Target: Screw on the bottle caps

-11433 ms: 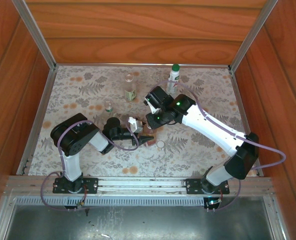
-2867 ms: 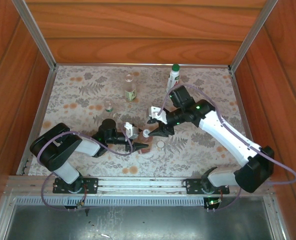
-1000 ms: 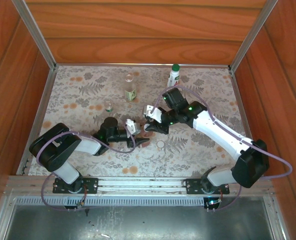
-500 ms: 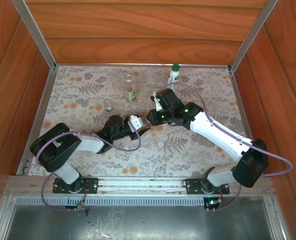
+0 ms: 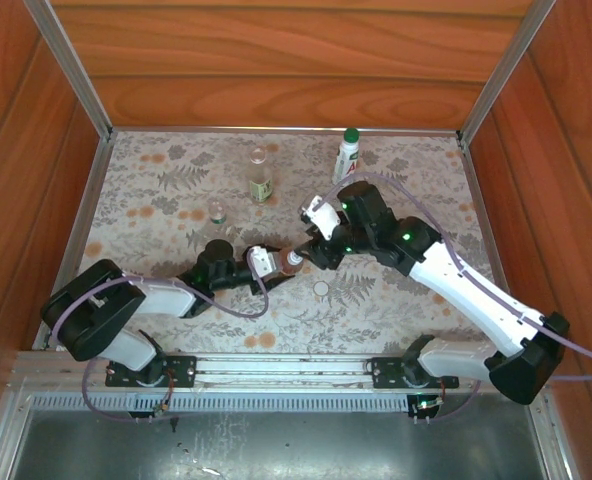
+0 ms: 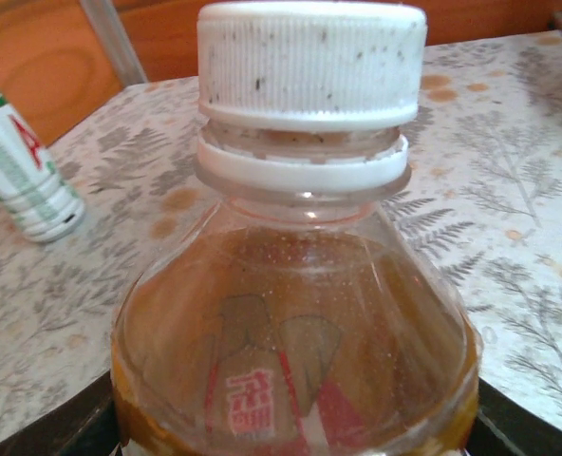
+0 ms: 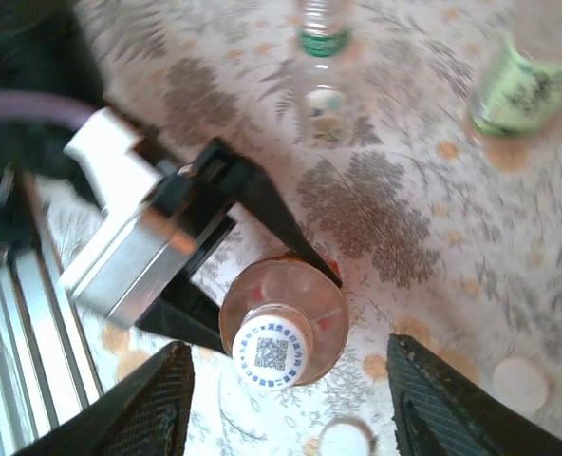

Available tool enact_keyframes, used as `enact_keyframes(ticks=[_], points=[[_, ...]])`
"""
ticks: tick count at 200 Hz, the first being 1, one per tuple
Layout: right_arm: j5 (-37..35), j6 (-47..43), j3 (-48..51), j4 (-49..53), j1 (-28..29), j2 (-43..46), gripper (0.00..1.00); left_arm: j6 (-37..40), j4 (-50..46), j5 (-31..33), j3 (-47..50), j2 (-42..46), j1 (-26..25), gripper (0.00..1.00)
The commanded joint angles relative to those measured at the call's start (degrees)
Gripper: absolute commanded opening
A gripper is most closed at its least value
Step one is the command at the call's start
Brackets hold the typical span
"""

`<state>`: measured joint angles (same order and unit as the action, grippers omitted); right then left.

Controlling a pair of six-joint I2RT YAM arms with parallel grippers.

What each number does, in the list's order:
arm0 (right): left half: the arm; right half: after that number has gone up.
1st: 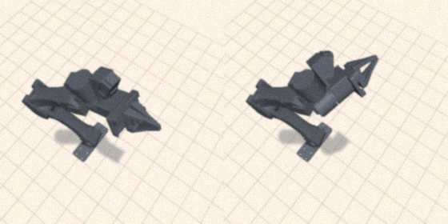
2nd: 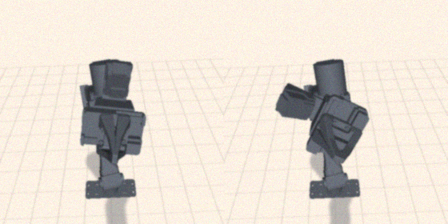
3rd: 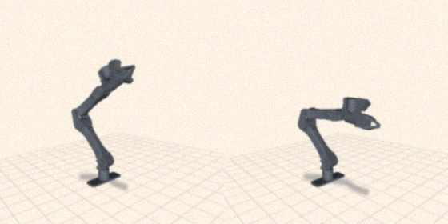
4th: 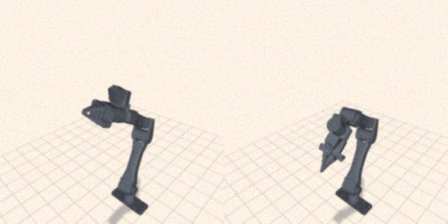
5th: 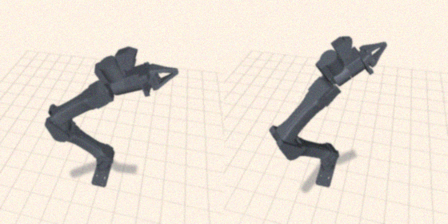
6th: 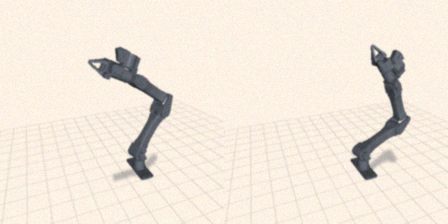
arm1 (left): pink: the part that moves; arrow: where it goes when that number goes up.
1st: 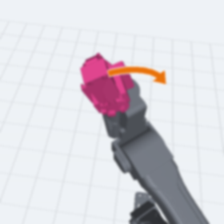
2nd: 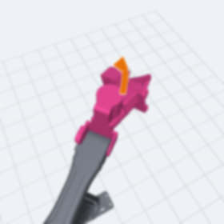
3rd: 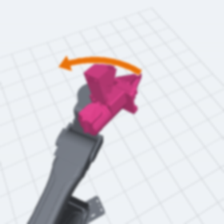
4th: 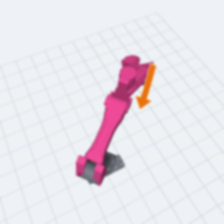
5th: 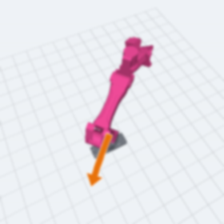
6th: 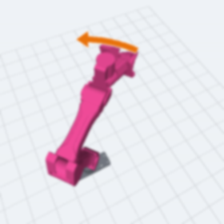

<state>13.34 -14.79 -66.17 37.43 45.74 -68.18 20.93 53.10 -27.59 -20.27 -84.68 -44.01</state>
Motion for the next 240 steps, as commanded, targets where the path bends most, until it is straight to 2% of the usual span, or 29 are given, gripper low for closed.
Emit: enact_keyframes(ticks=[1, 27, 52, 78, 162, 185, 204, 240], points=[[7.9, -28.0, -0.2, 7.3, 0.7, 0.4, 0.57, 2.0, -2.0, -5.3, 0.2, 1.6, 0.0, 0.62], [6.6, -38.4, -3.8, 13.2, 2.0, -2.3, 0.57, 2.4, -2.9, -6.1, 0.2, 2.2, 0.0, 0.62], [5.6, -41.3, -6.1, 15.2, 2.7, -6.0, 0.56, 2.4, -3.4, -6.5, 0.1, 2.4, -0.1, 0.62], [4.1, -41.8, -6.3, 14.3, 3.0, -8.3, 0.53, 2.4, -3.7, -6.8, 0.1, 2.7, -0.1, 0.62], [4.1, -40.4, -4.9, 11.4, 3.1, -11.3, 0.36, 2.1, -4.8, -7.7, -0.3, 2.9, 0.0, 0.62], [3.5, -40.6, -4.6, 11.5, 3.0, -11.3, 0.36, 2.0, -4.8, -7.9, -0.4, 3.3, 0.0, 0.62], [3.3, -40.8, -4.5, 11.7, 3.0, -11.7, 0.42, 2.0, -5.0, -7.9, -0.4, 3.4, -0.1, 0.62], [3.1, -40.6, -4.8, 11.6, 3.0, -12.2, 0.36, 2.0, -5.1, -7.8, -0.3, 3.4, -0.1, 0.62]])
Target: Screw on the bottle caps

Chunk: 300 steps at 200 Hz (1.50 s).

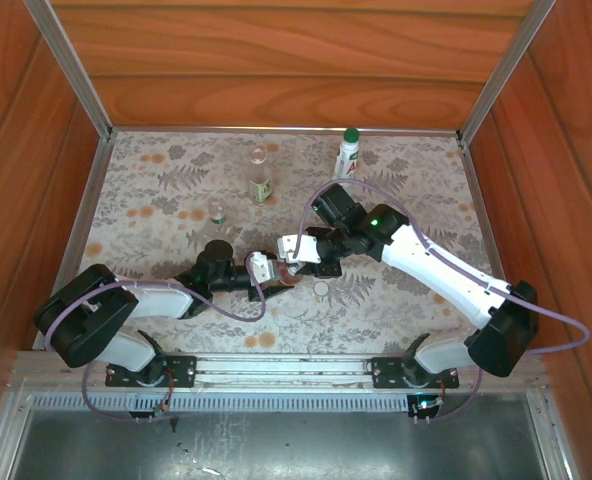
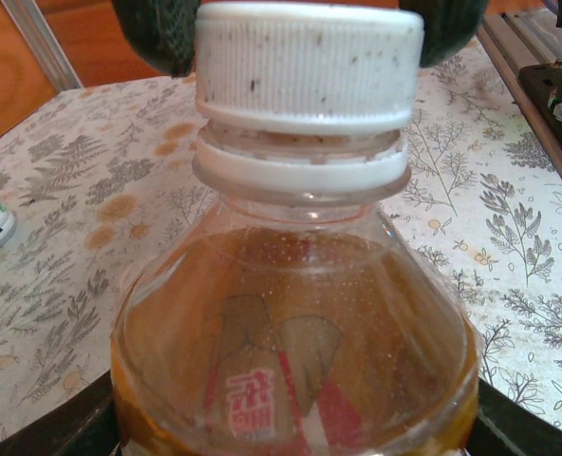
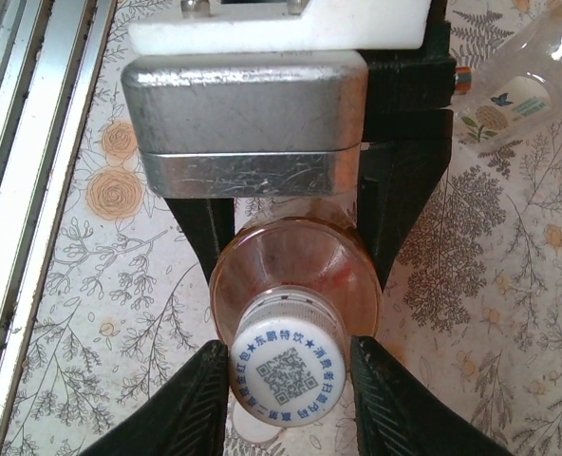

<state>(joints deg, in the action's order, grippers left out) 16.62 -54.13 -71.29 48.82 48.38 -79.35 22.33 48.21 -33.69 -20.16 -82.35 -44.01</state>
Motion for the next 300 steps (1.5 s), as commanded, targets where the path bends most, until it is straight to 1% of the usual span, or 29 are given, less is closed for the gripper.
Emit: enact_keyframes(ticks=[1, 35, 48, 59, 76, 89, 99, 107, 123, 138, 146, 153, 165, 175, 184, 193, 198, 205, 214, 224, 238, 249, 262, 282, 300], points=[[-0.2, -1.2, 0.3, 0.2, 0.4, -1.0, 0.36, 0.6, -0.2, -1.7, -0.4, 1.0, 0.0, 0.62], [-1.2, 0.6, -0.2, 0.0, 0.3, -1.6, 0.27, 0.6, -0.3, -1.3, -0.6, 1.1, -0.1, 0.61], [-2.6, 4.2, 0.0, -1.1, 0.4, -1.5, 0.26, 0.7, -0.4, 0.1, -0.8, 1.1, -0.1, 0.62], [-4.8, 9.7, 0.3, -3.1, 0.3, -1.3, 0.21, 0.6, -0.3, 2.4, -1.3, 1.2, 0.0, 0.62], [-11.8, 28.4, 1.4, -9.5, 0.3, -1.0, 0.09, 1.0, -0.4, 6.1, -2.3, 1.3, 0.0, 0.62], [-15.6, 39.9, 1.7, -12.0, 0.4, -1.3, 0.06, 1.9, -0.3, 8.8, -3.3, 0.9, -0.1, 0.62], [-18.2, 49.8, 1.7, -13.6, 0.3, -1.9, 0.03, 2.6, -0.3, 10.5, -4.1, 0.4, -0.1, 0.62], [-18.1, 57.6, 1.8, -14.3, 0.5, -2.2, 0.0, 3.0, -0.4, 11.6, -4.7, 0.0, -0.1, 0.62], [-19.6, 76.1, 1.9, -13.6, 0.8, -2.3, 0.01, 3.9, -0.3, 12.4, -5.6, -0.6, 0.0, 0.62], [-19.4, 90.5, 2.5, -12.0, 1.0, -2.0, 0.01, 4.1, -0.3, 12.4, -5.9, -0.7, -0.1, 0.61], [-19.0, 95.4, 2.8, -11.1, 1.0, -1.8, 0.0, 4.1, -0.4, 12.1, -6.0, -0.7, -0.1, 0.62], [-17.8, 96.5, 2.7, -10.8, 1.0, -1.7, 0.0, 4.2, -0.4, 11.8, -5.9, -0.8, -0.2, 0.62], [-18.2, 94.6, 1.4, -8.4, 1.0, -1.3, 0.04, 4.4, -0.4, 11.3, -5.5, -0.8, -0.2, 0.62], [-17.8, 90.2, 0.6, -7.2, 1.0, -0.5, 0.11, 4.3, -0.4, 10.6, -5.0, -0.7, -0.2, 0.62], [-15.9, 83.0, 0.0, -6.9, 0.9, 0.2, 0.22, 3.7, -0.4, 9.5, -4.5, -0.5, -0.1, 0.61], [-13.3, 75.3, -0.6, -6.1, 0.9, 1.0, 0.39, 3.0, -0.3, 8.1, -3.8, -0.2, -0.2, 0.62], [-12.3, 71.4, -0.8, -5.4, 0.9, 1.6, 0.47, 2.7, -0.4, 7.5, -3.5, 0.0, -0.2, 0.62], [-11.6, 65.7, -1.0, -4.2, 0.9, 2.3, 0.54, 2.3, -0.3, 6.8, -2.9, 0.3, -0.3, 0.62], [-11.2, 58.0, -0.8, -3.0, 0.9, 3.3, 0.59, 2.1, -0.4, 5.8, -2.2, 0.8, -0.2, 0.62], [-10.9, 48.2, -0.2, -2.0, 1.0, 4.6, 0.61, 2.2, -0.4, 4.4, -1.4, 1.4, -0.3, 0.62], [-7.8, 32.4, 1.7, -1.6, 1.0, 6.6, 0.63, 2.3, -0.5, 2.4, -0.5, 2.1, -0.3, 0.62], [-7.4, 24.5, 3.6, -3.2, 1.1, 8.2, 0.62, 2.7, -0.5, 0.6, -0.2, 2.3, -0.2, 0.62], [-5.2, 12.2, 4.1, -2.4, 1.5, 9.2, 0.62, 2.7, -0.5, -1.0, -0.3, 2.2, -0.3, 0.62], [-2.6, 1.7, 2.3, 0.9, 2.4, 8.6, 0.62, 2.3, -0.5, -2.0, -0.7, 1.8, -0.3, 0.62], [-1.3, -1.7, 0.4, 2.6, 3.0, 7.1, 0.61, 2.3, -0.6, -2.1, -0.8, 1.6, -0.2, 0.62]])
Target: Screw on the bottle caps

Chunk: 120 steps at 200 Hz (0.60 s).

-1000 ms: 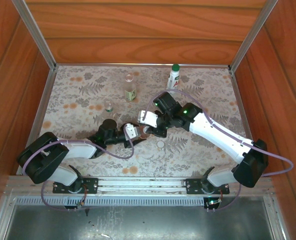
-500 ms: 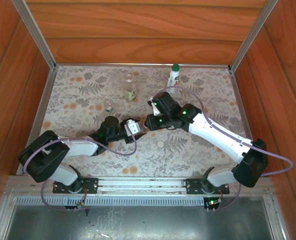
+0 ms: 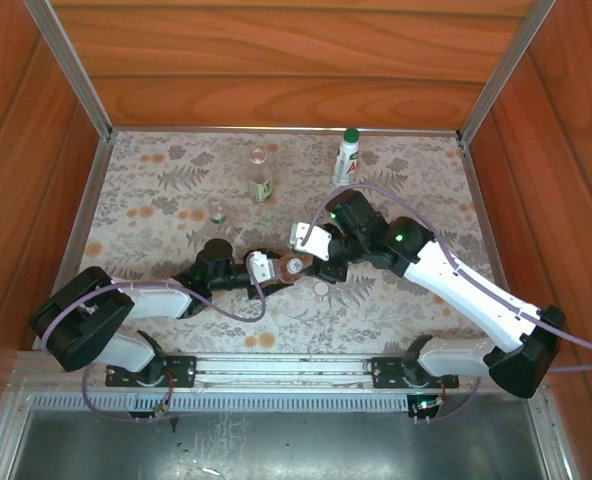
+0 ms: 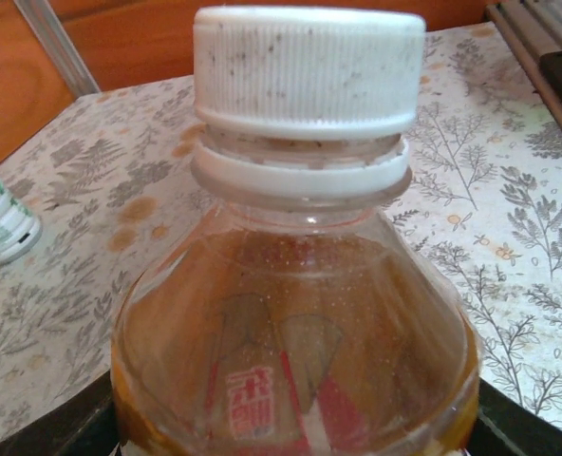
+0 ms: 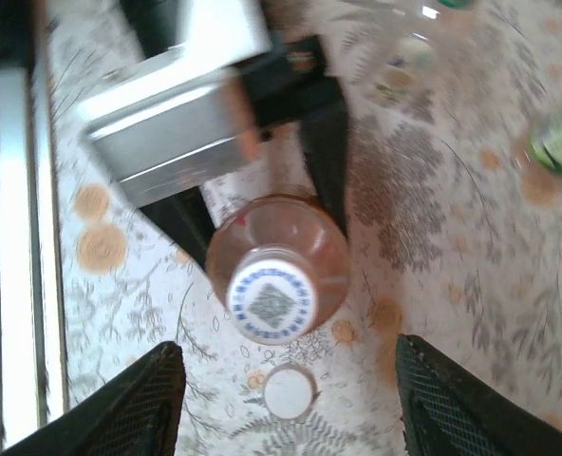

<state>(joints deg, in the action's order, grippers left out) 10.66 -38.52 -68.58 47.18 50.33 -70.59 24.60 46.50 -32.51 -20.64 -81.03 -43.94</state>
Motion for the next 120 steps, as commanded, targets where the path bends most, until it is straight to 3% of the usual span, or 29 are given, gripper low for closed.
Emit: enact_keyframes(ticks=[1, 93, 120], points=[[4.7, -17.5, -2.4, 4.3, 1.1, -1.8, 0.61, 0.0, 1.2, -3.2, -0.3, 0.3, -0.3, 0.61], [1.4, -18.2, -3.6, 3.5, 2.3, -7.3, 0.42, -0.2, 0.9, -3.4, -0.4, 0.3, -0.3, 0.61], [1.1, -17.9, -3.2, 2.7, 2.4, -7.7, 0.42, -0.3, 0.9, -3.5, -0.5, 0.2, -0.4, 0.62]])
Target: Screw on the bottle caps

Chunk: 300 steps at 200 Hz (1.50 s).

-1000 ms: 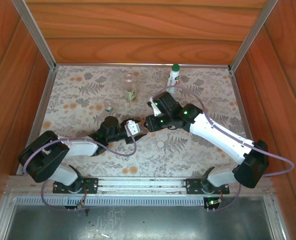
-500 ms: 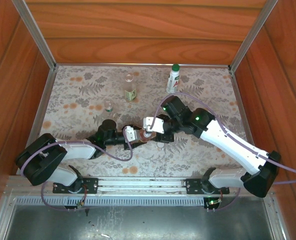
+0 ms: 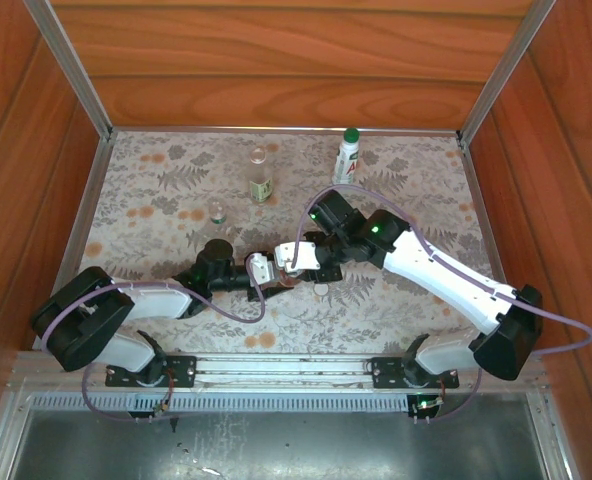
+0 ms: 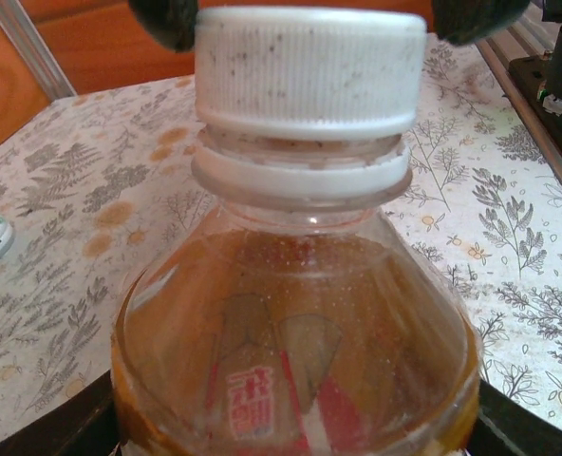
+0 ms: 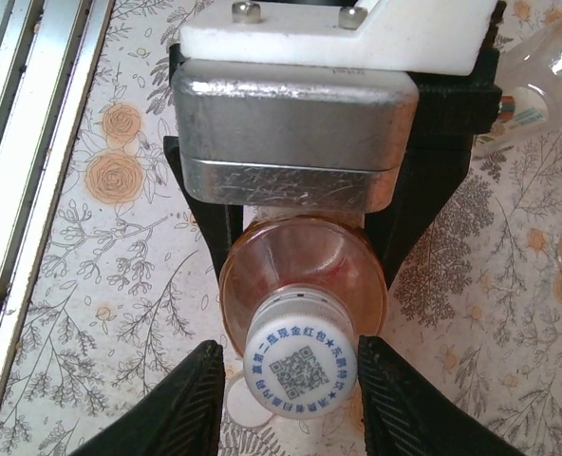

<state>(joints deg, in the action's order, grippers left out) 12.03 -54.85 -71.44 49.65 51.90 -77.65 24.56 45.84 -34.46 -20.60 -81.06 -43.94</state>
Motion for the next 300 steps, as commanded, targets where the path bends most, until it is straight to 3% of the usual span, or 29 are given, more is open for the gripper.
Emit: enact_keyframes(ticks=[1, 76, 97, 126, 147, 169, 185, 208, 234, 261, 300], points=[[-0.3, -1.5, -0.4, 0.2, 0.8, -0.7, 0.42, -0.3, 1.5, -1.5, -0.6, 0.2, -0.3, 0.62], [-3.2, -0.6, -0.1, -0.5, 0.8, -1.3, 0.28, -0.5, 1.3, -1.3, -0.7, 0.9, -0.3, 0.61], [-4.4, 5.0, -0.2, -1.6, 0.8, -1.4, 0.23, -0.4, 1.3, -0.2, -0.9, 0.9, -0.3, 0.61], [-10.9, 24.9, 0.7, -6.9, 0.8, -1.1, 0.11, 0.6, 1.3, 3.4, -1.7, 0.7, -0.3, 0.62], [-17.9, 48.1, 1.1, -10.5, 0.8, -1.8, 0.06, 1.7, 1.3, 5.6, -2.6, 0.0, -0.3, 0.61], [-18.8, 71.1, 0.9, -9.3, 0.9, -2.8, 0.0, 2.5, 1.3, 6.2, -3.9, -1.3, -0.3, 0.62], [-15.1, 83.8, 0.5, -7.1, 0.9, -3.9, 0.0, 2.7, 1.3, 5.8, -4.5, -2.1, -0.3, 0.62], [-9.4, 90.3, -0.6, -5.8, 0.9, -4.8, 0.02, 2.7, 1.3, 5.5, -4.8, -2.6, -0.3, 0.62], [-9.5, 83.1, -2.0, -3.0, 0.5, -4.4, 0.16, 2.8, 1.2, 5.5, -4.0, -2.4, -0.3, 0.62], [-4.3, 55.6, -0.1, -2.6, 0.4, -1.4, 0.55, 3.3, 1.2, 5.4, -2.8, -2.6, -0.3, 0.62], [-4.2, 27.1, 1.2, -1.7, 0.5, 3.2, 0.61, 3.3, 1.1, 3.1, -1.7, -1.4, -0.3, 0.62]])
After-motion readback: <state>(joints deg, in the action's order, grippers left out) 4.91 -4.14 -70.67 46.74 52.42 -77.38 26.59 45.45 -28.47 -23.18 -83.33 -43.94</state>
